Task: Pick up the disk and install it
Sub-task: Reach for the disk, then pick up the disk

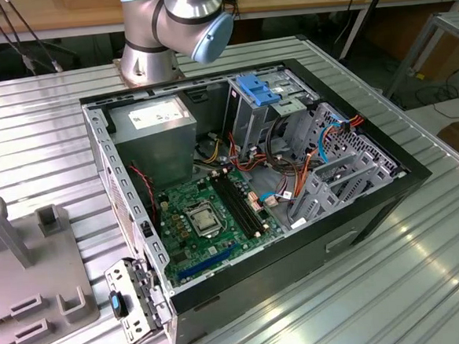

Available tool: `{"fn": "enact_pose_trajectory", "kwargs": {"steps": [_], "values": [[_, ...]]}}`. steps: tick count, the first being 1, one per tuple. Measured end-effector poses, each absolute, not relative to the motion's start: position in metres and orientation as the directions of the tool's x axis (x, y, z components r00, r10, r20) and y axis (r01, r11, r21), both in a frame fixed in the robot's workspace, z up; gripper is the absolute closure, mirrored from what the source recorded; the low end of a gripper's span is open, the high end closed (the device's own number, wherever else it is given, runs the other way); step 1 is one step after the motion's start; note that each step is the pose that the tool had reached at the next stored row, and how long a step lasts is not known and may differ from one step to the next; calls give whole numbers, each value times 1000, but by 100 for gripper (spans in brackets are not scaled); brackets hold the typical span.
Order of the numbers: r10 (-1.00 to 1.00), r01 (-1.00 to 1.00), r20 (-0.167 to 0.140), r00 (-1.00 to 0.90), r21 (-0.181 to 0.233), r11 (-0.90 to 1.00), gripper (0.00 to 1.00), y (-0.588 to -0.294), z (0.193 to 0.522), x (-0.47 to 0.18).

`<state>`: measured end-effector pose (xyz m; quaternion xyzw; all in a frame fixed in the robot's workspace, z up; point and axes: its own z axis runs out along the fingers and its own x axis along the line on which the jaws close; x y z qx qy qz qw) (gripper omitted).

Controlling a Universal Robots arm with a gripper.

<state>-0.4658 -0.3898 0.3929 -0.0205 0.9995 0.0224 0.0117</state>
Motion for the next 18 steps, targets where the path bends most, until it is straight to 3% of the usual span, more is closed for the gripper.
{"fn": "enact_pose_trajectory", "kwargs": {"steps": [9,18], "values": [[-43,-44,-24,-999,44,998,89,-390,393,-466],[-224,-225,-24,-974,44,973,89,-390,393,-466]]}}
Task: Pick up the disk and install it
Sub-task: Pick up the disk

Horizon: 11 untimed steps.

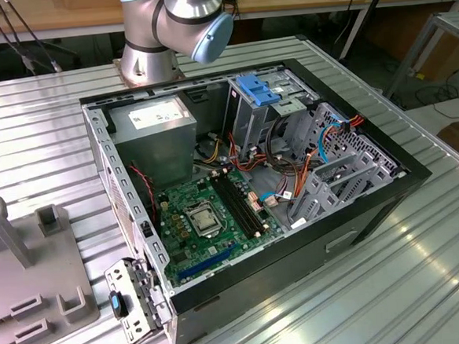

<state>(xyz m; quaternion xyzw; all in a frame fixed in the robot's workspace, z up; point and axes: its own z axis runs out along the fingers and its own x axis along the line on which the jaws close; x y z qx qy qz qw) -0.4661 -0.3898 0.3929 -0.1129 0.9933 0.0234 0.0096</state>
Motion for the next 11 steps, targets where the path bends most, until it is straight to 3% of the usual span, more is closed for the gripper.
{"fn": "enact_pose_trajectory", "kwargs": {"steps": [11], "values": [[-547,-547,-24,-837,43,836,89,-390,393,-466]]}}
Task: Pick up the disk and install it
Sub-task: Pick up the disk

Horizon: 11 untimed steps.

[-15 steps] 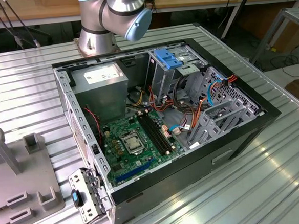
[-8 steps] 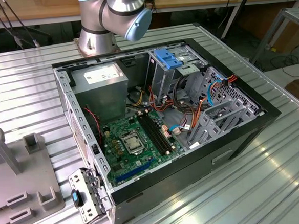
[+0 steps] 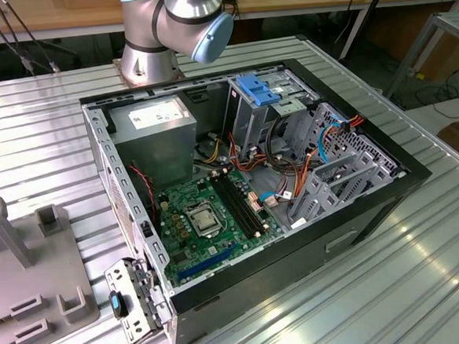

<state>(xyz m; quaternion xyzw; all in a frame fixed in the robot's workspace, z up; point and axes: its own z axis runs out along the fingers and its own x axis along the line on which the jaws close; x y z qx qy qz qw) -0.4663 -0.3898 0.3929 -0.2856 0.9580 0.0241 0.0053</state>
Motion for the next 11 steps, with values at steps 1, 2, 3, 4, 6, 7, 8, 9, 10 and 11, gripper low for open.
{"fn": "enact_pose_trajectory", "kwargs": {"steps": [1,2,3,4,6,7,8,9,10,11], "values": [[-579,-579,-24,-815,43,814,89,-390,393,-466],[-599,-599,-24,-801,43,800,89,-390,393,-466],[-612,-612,-24,-791,43,790,89,-390,393,-466],[-633,-633,-24,-774,43,773,89,-390,393,-466],[-660,-660,-24,-751,43,750,89,-390,393,-466],[-685,-685,-24,-728,43,727,89,-390,393,-466],[-696,-697,-24,-717,43,716,89,-390,393,-466],[-710,-710,-24,-704,43,703,89,-390,393,-466],[-727,-727,-24,-686,43,685,89,-390,393,-466],[-740,-740,-24,-672,43,671,89,-390,393,-466]]}}
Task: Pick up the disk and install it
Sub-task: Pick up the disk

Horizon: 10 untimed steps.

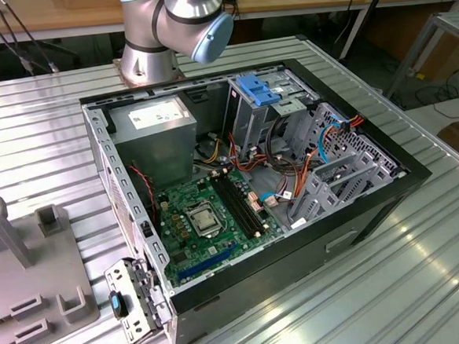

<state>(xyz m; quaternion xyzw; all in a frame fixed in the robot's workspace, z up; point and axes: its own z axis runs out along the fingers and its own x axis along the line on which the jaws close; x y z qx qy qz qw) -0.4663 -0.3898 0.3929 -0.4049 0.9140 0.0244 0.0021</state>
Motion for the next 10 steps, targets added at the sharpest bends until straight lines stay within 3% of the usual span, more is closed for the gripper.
{"fn": "enact_pose_trajectory", "kwargs": {"steps": [10], "values": [[-883,-883,-23,-469,42,468,89,-390,393,-466]]}}
